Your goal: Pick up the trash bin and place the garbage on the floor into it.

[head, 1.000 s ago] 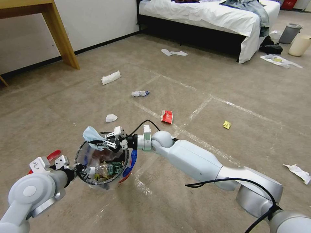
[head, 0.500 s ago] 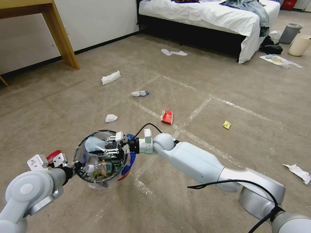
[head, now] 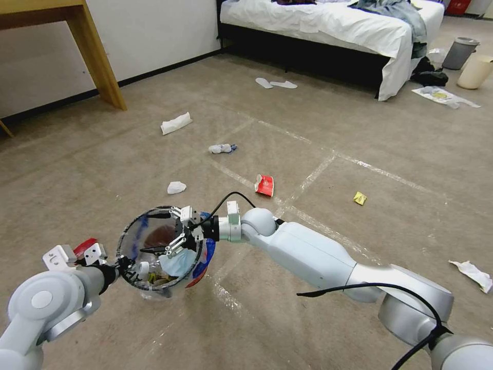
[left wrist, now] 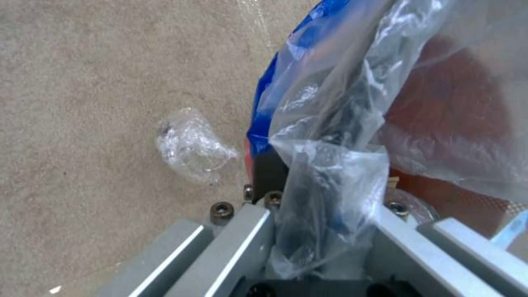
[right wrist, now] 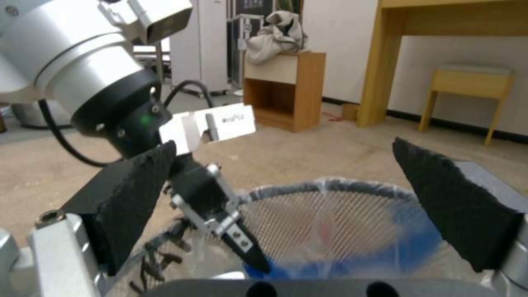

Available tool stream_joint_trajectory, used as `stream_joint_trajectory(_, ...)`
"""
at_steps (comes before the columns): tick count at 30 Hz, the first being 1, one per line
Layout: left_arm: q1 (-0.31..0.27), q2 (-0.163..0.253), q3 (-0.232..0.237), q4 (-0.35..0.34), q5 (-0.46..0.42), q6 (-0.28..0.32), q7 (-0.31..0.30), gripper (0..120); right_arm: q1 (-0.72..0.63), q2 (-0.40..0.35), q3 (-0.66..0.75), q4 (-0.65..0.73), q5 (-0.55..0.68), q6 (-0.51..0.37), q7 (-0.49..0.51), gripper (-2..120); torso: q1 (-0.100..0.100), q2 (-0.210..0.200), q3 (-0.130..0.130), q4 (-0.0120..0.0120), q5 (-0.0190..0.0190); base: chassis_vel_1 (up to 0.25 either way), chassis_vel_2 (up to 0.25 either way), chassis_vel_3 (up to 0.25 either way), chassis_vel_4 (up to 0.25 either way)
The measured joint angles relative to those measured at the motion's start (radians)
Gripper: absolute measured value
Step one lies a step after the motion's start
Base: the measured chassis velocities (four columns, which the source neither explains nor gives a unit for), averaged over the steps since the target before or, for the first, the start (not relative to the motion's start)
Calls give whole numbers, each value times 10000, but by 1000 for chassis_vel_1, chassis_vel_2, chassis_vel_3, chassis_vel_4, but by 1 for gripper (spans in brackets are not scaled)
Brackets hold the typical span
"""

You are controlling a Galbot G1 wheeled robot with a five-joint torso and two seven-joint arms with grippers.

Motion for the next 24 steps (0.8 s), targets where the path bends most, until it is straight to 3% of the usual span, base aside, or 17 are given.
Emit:
stream_joint_trajectory(8, 31, -52, 21, -22, 8, 2, -48, 0, 116, -37, 732, 504, 497, 160, 407, 100, 0, 0, 0, 1, 0, 0, 0, 0, 0)
stream_joint_trajectory(14, 96, 90, -127, -107, -216, 181, -225, 0, 139, -479, 2340, 1405, 885, 532, 1685, 100, -1, 0, -1, 2, 0, 0, 0, 0, 0)
stream_joint_trajectory(15, 93, 162, -183, -106, -263, 224, -281, 0, 33, -792, 2869, 1683, 902, 668, 2582, 100, -1, 0, -1, 1, 1, 0, 0, 0, 0)
stream_joint_trajectory(16, 93, 162, -183, -106, -263, 224, -281, 0, 33, -792, 2869, 1683, 902, 668, 2582, 100, -1, 0, -1, 1, 1, 0, 0, 0, 0)
stream_joint_trajectory(18, 64, 246, -262, -65, -343, 285, -400, 0, -398, -1647, 3870, 2158, 871, 709, 4097, 100, -1, 0, -2, 4, 2, 0, 0, 0, 0)
stream_joint_trajectory(20, 60, 254, -282, -61, -356, 293, -415, 0, -541, -1860, 4052, 2255, 851, 703, 4340, 100, 0, 0, -1, 4, 1, 0, 0, 0, 0)
stream_joint_trajectory(21, 49, 271, -349, -32, -403, 322, -497, 0, -1205, -2631, 4697, 2611, 728, 671, 5125, 100, 0, 0, 0, 0, 4, 0, 0, 0, 0)
stream_joint_trajectory(22, 49, 271, -349, -32, -403, 322, -497, 0, -1205, -2631, 4697, 2611, 728, 671, 5125, 100, 0, 0, 0, 0, 4, 0, 0, 0, 0)
stream_joint_trajectory(24, 104, 297, -529, -5, -456, 509, -561, 0, -2526, -3503, 5891, 3166, 185, 634, 5807, 100, 0, 0, -1, -7, 7, 0, 0, 0, 0)
